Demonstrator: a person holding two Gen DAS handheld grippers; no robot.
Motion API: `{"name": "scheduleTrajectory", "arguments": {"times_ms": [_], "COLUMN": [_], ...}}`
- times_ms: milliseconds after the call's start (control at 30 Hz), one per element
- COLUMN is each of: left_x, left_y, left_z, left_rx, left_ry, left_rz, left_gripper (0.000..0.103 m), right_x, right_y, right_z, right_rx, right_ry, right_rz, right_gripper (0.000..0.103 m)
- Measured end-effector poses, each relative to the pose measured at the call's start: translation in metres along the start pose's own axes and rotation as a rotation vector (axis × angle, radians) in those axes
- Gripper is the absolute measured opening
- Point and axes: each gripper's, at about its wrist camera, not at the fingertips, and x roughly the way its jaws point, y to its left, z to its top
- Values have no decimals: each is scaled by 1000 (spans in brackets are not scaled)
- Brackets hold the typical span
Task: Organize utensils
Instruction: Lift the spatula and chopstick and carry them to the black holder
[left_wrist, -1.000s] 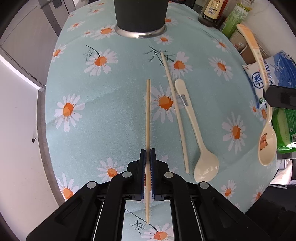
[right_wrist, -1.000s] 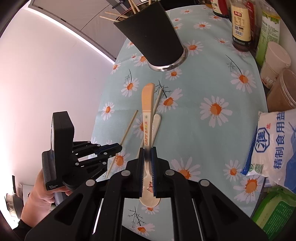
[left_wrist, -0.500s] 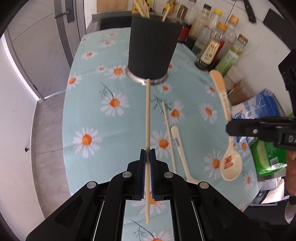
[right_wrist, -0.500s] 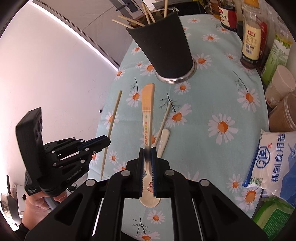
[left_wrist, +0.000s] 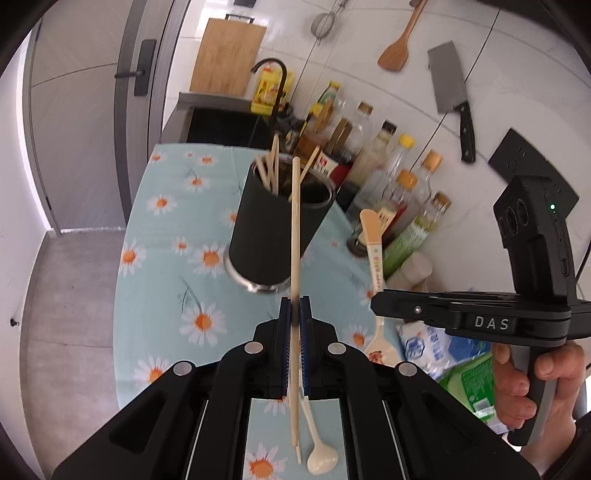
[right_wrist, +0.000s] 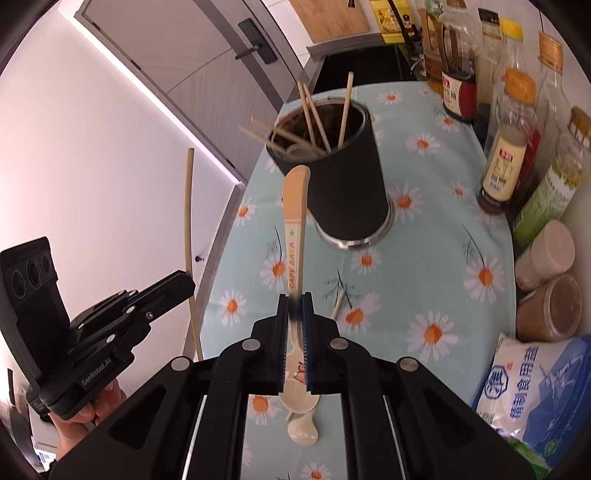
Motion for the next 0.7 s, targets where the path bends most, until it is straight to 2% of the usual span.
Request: {"name": "scheduleTrajectory", "arguments": {"times_ms": [167,267,433,500,700], "left_x": [-1,-3,2,7,5], "left_y": [0,-1,2,4,3], "left_z": [30,50,75,85,105], "left_rx": [-21,-30,-55,-67,-60], "left_ry": [-89,-168,-232,-251,-399], "left_rz": [-44,-38,-66,-90,-163], "left_gripper": [4,4,4,4,4], "right_x": [-11,-16,-23,-26,-34], "right_y": [3,3,0,-2,-1], "right_z": [29,46,75,87,113], "right_rx": [14,28,47,52,36], "right_ry": [-81,-123,-197,-234,-339], "right_rz": [11,10,22,33,36], "right_gripper": [8,8,8,8,8]}}
